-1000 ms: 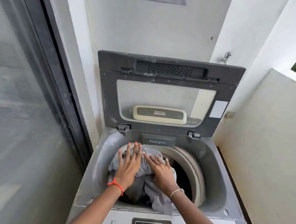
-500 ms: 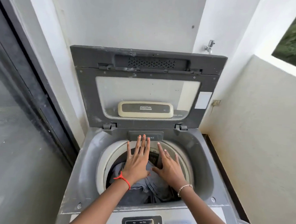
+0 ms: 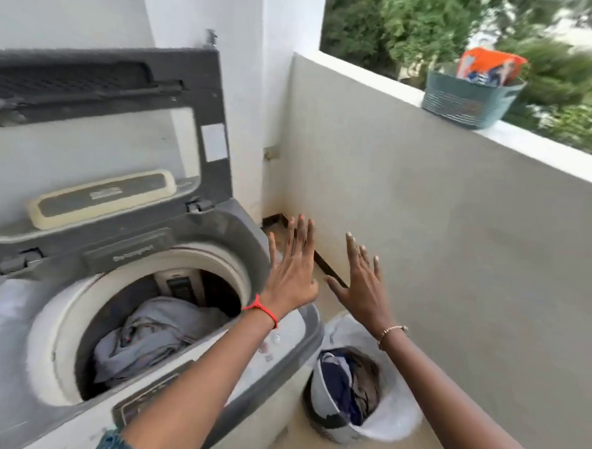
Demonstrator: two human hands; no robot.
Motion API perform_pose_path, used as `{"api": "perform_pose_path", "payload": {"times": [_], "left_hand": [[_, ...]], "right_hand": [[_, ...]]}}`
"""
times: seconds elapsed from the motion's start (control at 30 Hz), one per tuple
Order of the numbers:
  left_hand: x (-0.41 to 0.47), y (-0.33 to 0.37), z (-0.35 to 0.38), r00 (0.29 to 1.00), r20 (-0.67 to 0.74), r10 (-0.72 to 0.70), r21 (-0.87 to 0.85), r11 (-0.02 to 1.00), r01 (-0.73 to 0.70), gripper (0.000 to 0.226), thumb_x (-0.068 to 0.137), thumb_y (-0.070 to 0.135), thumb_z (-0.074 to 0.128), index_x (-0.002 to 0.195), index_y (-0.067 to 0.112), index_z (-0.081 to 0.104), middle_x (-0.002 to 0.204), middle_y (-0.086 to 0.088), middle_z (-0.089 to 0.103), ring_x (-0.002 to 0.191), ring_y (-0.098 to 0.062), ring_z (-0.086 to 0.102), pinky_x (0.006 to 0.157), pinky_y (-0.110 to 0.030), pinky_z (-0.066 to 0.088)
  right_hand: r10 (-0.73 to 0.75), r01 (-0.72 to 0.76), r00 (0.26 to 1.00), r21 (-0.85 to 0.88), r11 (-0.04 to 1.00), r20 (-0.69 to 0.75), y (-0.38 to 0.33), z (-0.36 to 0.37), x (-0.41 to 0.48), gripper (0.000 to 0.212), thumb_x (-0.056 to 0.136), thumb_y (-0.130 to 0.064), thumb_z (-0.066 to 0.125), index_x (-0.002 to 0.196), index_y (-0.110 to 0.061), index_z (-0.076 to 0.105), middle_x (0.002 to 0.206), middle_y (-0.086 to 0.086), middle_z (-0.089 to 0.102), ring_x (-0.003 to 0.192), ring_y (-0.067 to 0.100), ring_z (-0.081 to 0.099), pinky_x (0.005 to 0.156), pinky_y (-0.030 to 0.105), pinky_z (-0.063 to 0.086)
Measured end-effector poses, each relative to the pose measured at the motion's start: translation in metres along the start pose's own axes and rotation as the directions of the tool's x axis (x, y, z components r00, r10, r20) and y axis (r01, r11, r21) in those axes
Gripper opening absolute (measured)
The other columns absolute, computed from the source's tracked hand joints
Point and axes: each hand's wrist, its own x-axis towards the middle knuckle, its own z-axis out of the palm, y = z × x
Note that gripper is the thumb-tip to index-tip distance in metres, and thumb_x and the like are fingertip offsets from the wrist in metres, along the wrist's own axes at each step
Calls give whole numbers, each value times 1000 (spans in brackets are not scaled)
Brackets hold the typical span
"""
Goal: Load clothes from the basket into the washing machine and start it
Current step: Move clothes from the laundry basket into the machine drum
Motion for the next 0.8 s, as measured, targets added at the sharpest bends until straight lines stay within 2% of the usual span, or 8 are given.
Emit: {"api": "perform_pose_path", "payload": {"times": [0.2,0.33,0.43,0.53,0.57,0.63,0.73,0.8], "left_hand": [[25,76,74,979,134,151,-90,986,-140,101,81,17,53,135,12,-31,145,-3,-35,135,-20,-32,111,-50,-15],[43,97,142,950,240,198,-152,975,-165,96,81,6,48,137,14,-30,148,-3,-33,136,-19,-31,115,-49,-9],[50,103,197,914,355,195,-141,978,-154,97,78,0,43,137,16,-32,149,-3,-31,138,-21,-28,116,-47,-6],[50,94,262,902,384,196,-72,980,-183,108,63,2,52,145,9,-17,155,-12,-2,144,-28,-8,112,-53,21],[48,88,285,885,431,176,-49,984,-172,110,62,4,53,146,9,-17,156,-14,3,144,-26,-8,109,-54,28],[44,75,337,849,512,133,4,988,-156,108,65,8,55,147,10,-14,156,-15,2,143,-25,-12,109,-52,27],[30,50,415,816,563,132,66,977,-204,110,52,16,70,147,2,17,151,-20,25,141,-31,13,107,-56,19],[22,31,474,789,602,120,91,972,-217,116,47,14,73,146,3,13,150,-20,28,140,-30,14,108,-59,25]], "right_hand": [[251,-251,966,-4,968,62,102,-18,-43,95,82,-36,59,142,-24,-13,154,7,9,141,26,12,114,46,9],[332,-340,930,23,940,157,166,-2,-63,94,85,-33,56,137,-29,-22,155,1,1,142,23,8,114,45,6],[369,-384,902,25,923,226,212,24,-76,94,85,-36,57,139,-28,-20,155,-1,2,142,18,7,114,36,4],[377,-399,881,23,917,287,250,66,-91,93,84,-41,54,139,-26,-19,155,-4,-1,142,13,4,113,29,3],[392,-420,862,16,908,322,263,85,-97,93,85,-42,54,139,-25,-20,155,-5,-4,142,14,5,114,31,5],[437,-486,802,19,874,407,290,129,-112,94,85,-42,54,137,-25,-22,154,-5,-8,143,16,3,116,37,9],[508,-585,723,23,811,469,323,198,-135,95,84,-37,56,138,-25,-21,154,-4,-9,143,19,1,116,40,9],[532,-606,693,-7,795,486,343,246,-146,95,84,-37,56,140,-24,-20,154,-3,-11,143,20,-1,114,40,7]]}}
